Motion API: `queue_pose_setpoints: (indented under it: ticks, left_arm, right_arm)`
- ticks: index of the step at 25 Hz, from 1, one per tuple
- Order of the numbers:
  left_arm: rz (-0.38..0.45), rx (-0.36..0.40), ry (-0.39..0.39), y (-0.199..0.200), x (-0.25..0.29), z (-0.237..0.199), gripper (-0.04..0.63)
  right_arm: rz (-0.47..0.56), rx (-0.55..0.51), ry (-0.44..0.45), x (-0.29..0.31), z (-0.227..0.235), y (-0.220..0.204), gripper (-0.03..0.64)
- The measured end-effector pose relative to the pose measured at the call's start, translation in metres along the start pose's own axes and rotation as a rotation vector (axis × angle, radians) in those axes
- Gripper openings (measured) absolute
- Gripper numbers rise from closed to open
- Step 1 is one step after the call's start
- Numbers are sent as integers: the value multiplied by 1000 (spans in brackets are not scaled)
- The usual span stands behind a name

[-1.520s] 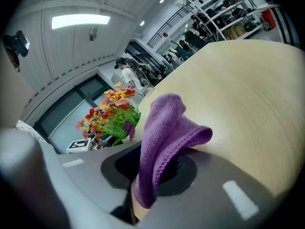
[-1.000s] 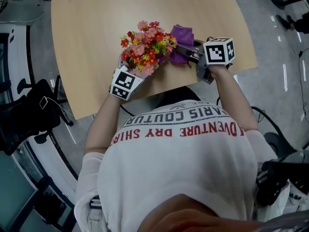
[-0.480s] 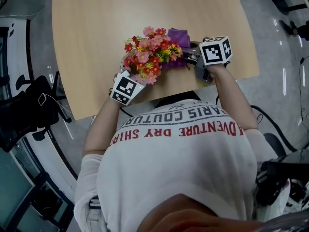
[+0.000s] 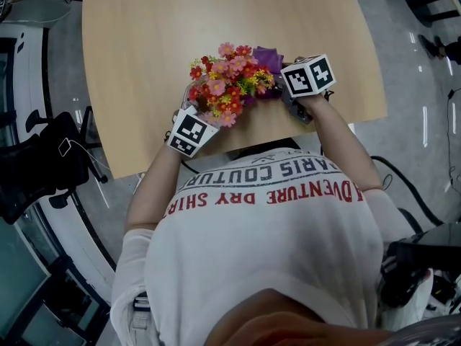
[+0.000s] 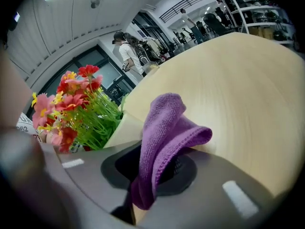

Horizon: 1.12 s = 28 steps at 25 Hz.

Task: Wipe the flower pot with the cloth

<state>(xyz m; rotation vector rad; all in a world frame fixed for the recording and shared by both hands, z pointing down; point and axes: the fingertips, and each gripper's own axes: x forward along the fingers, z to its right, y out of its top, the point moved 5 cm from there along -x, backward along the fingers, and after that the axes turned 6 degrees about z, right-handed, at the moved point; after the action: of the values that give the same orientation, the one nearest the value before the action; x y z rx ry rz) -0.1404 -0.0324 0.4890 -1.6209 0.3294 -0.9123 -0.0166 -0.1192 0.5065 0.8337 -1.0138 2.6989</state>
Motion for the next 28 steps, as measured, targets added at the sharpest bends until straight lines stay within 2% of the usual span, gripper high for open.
queue_pose_setpoints:
  ticks: [3,8,12,14,15,18,22,23,28]
  left_arm:
    - [-11,9,7,-3,3,1,459]
    - [-12,-22,40,-7,-13,6,459]
    - [-4,-115,66,-6,-52,19,459]
    - [30,-178,73,3,-73,27,459]
    - [56,-204,83,11,-84,31,437]
    - [138,-266,105,39,-120,51,227]
    - [225,-342,65,79,-153,88,34]
    - [245,-340,59,90,-159,99,3]
    - [298,-306,32,127,-177,174,3]
  right_arm:
    - [26,4,-26,-2,6,-3,46]
    - [244,-53,-43,-47,-13,5,51]
    - [364,-150,-99,-105,-48,0,51]
    - [405,-206,-100,-130,-69,-1,51]
    - [418,-241,-91,-140,-81,-2,51]
    - [407,-366,-17,-159,-125,-11,51]
    - [356,-501,113,-173,-190,-36,51]
    - [350,-520,137,-176,-203,-44,51]
    - [336,-573,181,-201,-244,-101,51]
